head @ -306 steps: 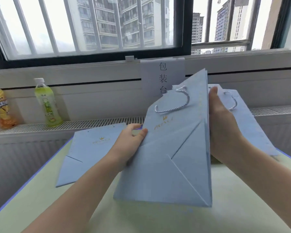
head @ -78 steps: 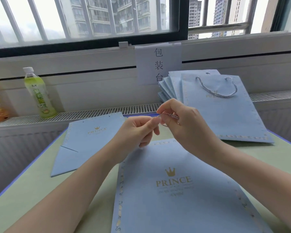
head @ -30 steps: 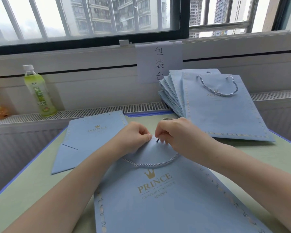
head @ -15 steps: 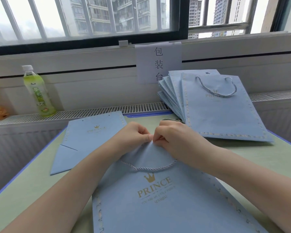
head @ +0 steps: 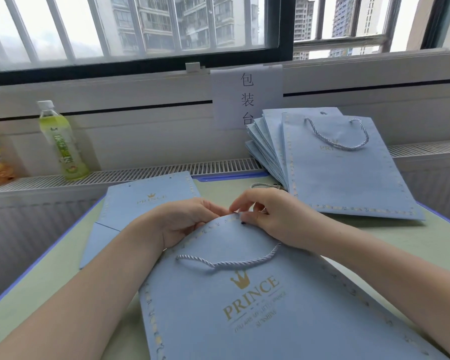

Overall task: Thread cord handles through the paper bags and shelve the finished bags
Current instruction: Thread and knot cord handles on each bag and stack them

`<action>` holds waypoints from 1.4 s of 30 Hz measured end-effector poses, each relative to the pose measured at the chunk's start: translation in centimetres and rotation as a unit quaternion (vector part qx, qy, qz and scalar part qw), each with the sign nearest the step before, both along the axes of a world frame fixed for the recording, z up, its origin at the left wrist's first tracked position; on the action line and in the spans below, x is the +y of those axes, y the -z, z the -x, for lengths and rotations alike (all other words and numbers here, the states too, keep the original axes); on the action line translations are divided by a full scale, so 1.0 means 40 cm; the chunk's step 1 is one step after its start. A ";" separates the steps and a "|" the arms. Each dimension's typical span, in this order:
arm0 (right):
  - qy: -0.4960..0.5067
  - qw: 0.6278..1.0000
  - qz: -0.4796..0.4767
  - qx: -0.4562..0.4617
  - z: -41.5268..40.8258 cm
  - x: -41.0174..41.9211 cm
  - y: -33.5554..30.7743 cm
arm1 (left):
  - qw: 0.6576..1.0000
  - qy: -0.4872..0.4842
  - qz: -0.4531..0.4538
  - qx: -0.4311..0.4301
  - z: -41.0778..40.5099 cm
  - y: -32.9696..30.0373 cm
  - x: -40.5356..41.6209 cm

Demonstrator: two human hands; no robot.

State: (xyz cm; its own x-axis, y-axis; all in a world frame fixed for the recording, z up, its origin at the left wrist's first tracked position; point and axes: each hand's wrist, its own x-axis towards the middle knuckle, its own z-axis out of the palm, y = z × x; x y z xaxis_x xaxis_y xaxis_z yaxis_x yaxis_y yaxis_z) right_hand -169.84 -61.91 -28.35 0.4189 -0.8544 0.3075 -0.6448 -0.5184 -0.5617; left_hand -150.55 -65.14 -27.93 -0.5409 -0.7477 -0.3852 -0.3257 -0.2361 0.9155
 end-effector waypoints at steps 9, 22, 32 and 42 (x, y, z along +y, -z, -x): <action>-0.015 0.999 0.019 -0.038 -0.008 0.015 -0.013 | 0.999 -0.047 0.027 -0.005 0.014 0.005 0.000; 0.018 0.834 -0.015 -0.552 0.040 0.010 -0.099 | 0.974 -0.046 0.166 -0.145 0.030 -0.006 0.021; 0.053 0.842 0.192 -0.502 0.042 0.036 -0.123 | 0.989 -0.043 0.110 -0.085 -0.006 -0.044 0.026; 0.179 0.809 0.295 -0.475 0.084 0.011 -0.133 | 0.954 0.116 0.023 0.277 -0.074 -0.049 0.016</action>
State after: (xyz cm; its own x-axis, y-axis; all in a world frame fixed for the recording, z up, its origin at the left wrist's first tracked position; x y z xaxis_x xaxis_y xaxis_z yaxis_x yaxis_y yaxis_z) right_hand -173.21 -61.46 -23.02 -0.4885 -0.4554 0.7443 -0.2351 -0.7528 -0.6148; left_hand -147.58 -64.49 -25.98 -0.8045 -0.5928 0.0370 0.1718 -0.1726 0.9699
